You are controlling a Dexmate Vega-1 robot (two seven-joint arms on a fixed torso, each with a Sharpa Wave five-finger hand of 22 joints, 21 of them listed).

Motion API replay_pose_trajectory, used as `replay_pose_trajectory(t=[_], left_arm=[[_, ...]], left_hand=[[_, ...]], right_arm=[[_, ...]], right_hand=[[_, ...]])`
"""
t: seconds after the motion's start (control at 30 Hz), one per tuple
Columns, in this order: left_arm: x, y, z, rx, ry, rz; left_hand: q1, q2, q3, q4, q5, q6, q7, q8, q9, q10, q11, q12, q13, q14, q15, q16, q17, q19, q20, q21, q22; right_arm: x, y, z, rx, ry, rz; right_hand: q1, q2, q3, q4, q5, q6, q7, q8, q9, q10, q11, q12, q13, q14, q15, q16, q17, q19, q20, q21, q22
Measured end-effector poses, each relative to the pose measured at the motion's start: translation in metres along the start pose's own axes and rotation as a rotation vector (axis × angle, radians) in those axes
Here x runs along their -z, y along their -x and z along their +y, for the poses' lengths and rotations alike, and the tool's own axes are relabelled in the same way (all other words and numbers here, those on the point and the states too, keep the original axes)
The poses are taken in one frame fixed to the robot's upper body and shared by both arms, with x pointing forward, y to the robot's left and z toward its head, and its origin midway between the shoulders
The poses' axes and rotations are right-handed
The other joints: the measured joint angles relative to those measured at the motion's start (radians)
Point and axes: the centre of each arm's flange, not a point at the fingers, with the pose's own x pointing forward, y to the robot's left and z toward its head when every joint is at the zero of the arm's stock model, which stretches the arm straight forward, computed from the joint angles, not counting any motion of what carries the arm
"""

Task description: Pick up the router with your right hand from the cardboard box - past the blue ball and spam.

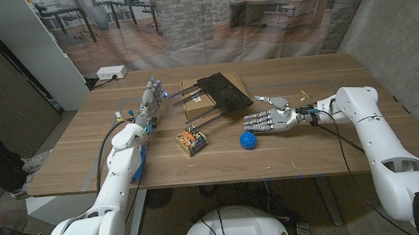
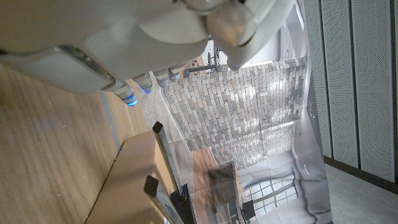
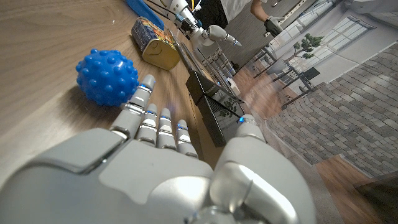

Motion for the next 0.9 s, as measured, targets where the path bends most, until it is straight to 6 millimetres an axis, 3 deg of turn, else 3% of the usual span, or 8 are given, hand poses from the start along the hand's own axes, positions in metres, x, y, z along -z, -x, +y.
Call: replay_pose_trajectory(t=[0.27,0.9], left_arm=[[0.000,0.000,0.002,-0.003,-0.002,-0.001],[-0.003,0.001,0.004,-0.006,-0.007,-0.005]], left_hand=[[0.000,0.000,-0.001,-0.001,0.000,0.000,0.000,0.000,0.000,0.000,0.000,0.000,0.000,0.000,0.000,0.000,0.000,0.000,0.000,0.000,0.000],[0.004,0.004,-0.009,-0.001,0.006,0.000,0.000,0.000,0.000,0.000,0.000,0.000,0.000,0.000,0.000,0.000,0.000,0.000,0.000,-0.007,0.000]], right_arm=[[0.000,-0.010,0.002,-0.032,-0.009,-0.007],[0.005,-0.035,0.004,-0.098,-0.033,-0.033]], right_hand=[[0.009,0.002,0.000,0.000,0.000,0.009,-0.002,0.000,0.005,0.011,0.000,0.000,0.005,0.005,-0.005,0.000,0.000,0.013,-0.013,0.000,0.000],[0.026,-0.005,0.000,-0.008,0.000,0.008,-0.002,0.000,0.005,0.011,0.000,0.000,0.002,0.005,-0.005,-0.004,0.000,0.018,-0.007,0.000,0.000]])
